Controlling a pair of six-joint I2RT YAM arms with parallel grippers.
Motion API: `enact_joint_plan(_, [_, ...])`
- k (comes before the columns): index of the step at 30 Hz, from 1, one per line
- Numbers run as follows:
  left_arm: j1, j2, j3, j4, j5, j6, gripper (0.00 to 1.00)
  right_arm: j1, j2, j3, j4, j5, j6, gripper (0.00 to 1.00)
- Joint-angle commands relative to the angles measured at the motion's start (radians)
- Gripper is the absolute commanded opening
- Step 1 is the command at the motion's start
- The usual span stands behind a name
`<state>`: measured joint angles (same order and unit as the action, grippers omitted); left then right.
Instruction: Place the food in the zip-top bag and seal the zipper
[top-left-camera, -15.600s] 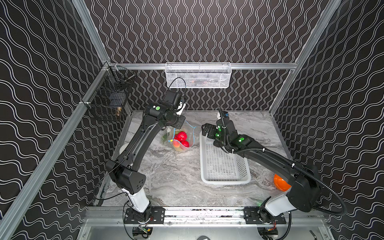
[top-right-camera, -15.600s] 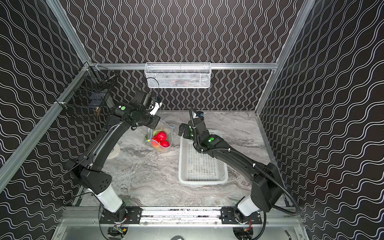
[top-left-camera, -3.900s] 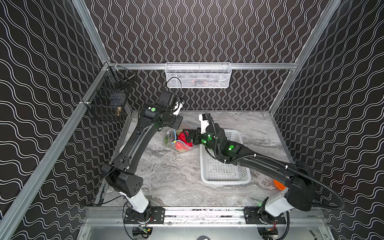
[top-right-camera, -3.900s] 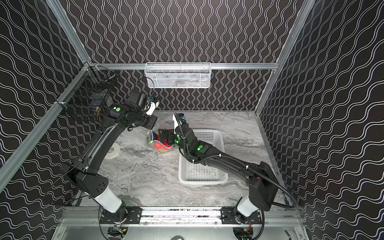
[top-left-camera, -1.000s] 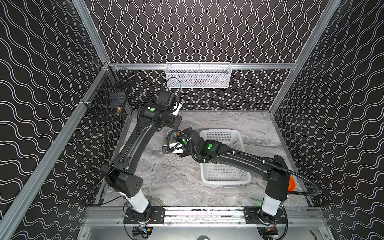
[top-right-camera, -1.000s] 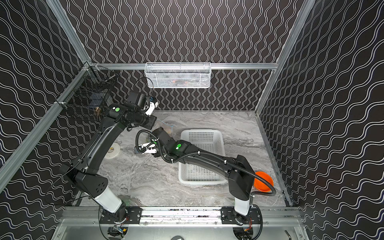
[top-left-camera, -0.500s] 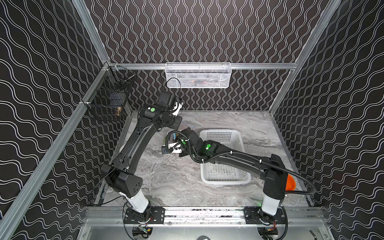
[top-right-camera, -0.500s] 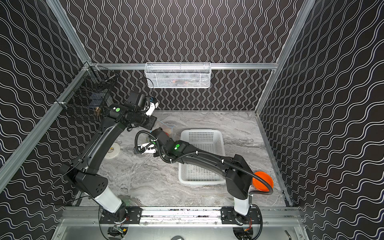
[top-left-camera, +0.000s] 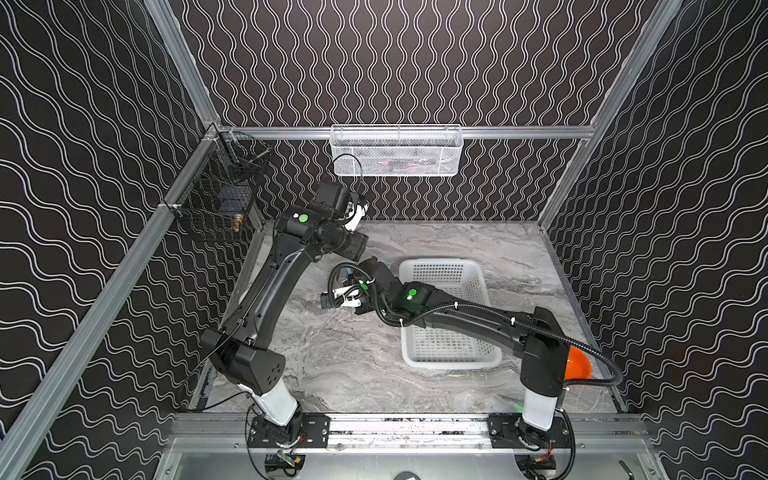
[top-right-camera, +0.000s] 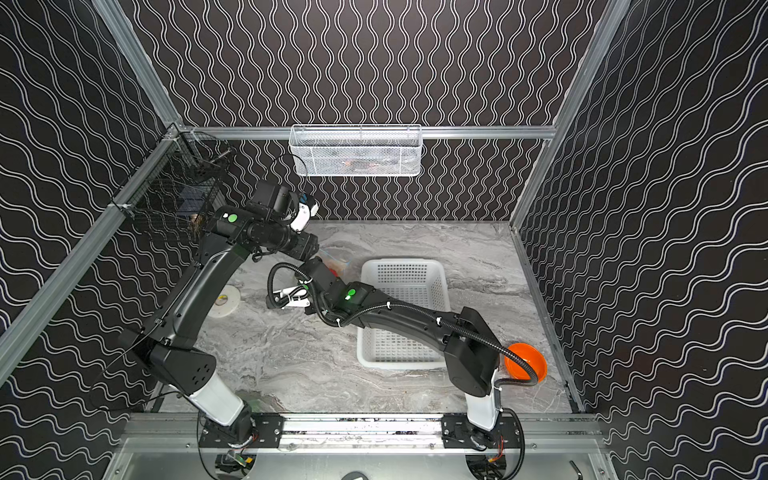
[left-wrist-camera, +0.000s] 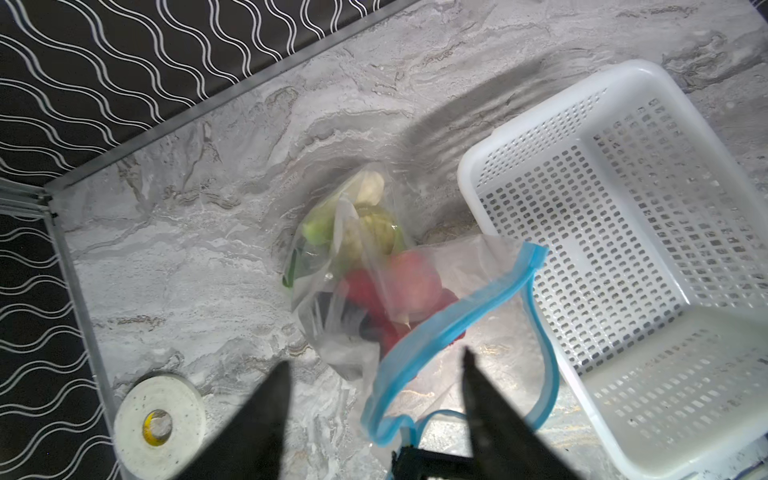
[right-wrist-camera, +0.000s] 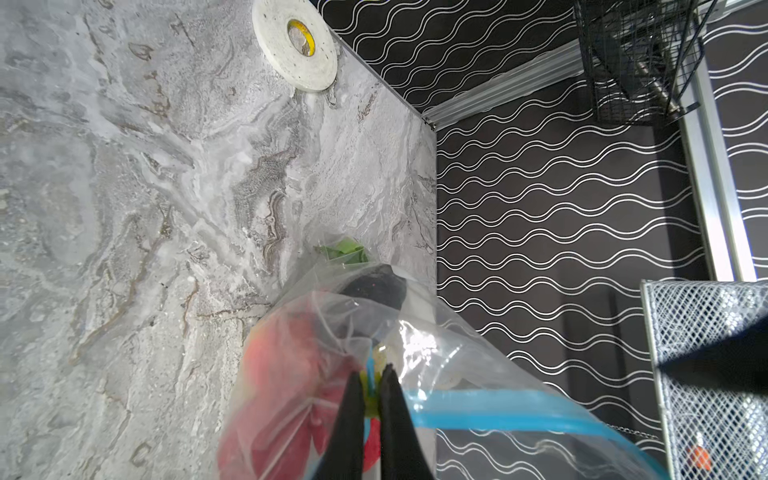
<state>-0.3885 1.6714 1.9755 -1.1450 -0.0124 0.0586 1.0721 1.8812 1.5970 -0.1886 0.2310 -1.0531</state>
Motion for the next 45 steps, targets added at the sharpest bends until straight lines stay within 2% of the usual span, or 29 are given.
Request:
enact_joint_plan(1, [0.03,-0.008,0.013,-0.001,-0.013,0.012,0.98,0.0,-0.01,-0.025,0.07,0.007,0.049,0.0])
enact_joint_plan(6, [0.056,-0.035,0.008,0.01,-0.07,0.035,0.99,-0.004,-0.014,-0.029,0.086,0.007,0.076,0.0])
enact_joint_plan(9, [0.086,-0.076,-0.01,0.026,-0.057,0.066,0.99,-0.015,-0.004,-0.012,0.079,0.008,0.1,0.0])
enact_joint_plan(13, [0.103,-0.139,-0.06,0.066,-0.141,0.119,0.99,-0.034,-0.003,0.003,0.076,0.0,0.143,0.0])
enact_joint_plan(17, [0.107,-0.212,-0.148,0.116,-0.178,0.199,0.98,-0.057,-0.011,0.021,0.089,-0.037,0.199,0.0])
enact_joint_plan(22, [0.129,-0.35,-0.329,0.292,-0.184,0.297,0.99,-0.076,0.01,0.086,0.081,-0.05,0.243,0.0])
enact_joint_plan(30, [0.205,-0.341,-0.379,0.306,-0.06,0.333,0.99,-0.085,0.089,0.235,0.06,-0.032,0.283,0.0])
enact_joint_plan(35, [0.338,-0.313,-0.355,0.322,0.057,0.312,0.99,-0.101,0.115,0.308,0.031,-0.043,0.288,0.0])
enact_joint_plan(41, [0.491,-0.238,-0.28,0.292,0.175,0.317,0.99,-0.153,0.047,0.199,0.086,-0.123,0.341,0.0])
enact_joint_plan(45, [0.536,-0.277,-0.367,0.336,0.344,0.337,0.99,-0.205,-0.013,0.107,0.15,-0.226,0.424,0.0])
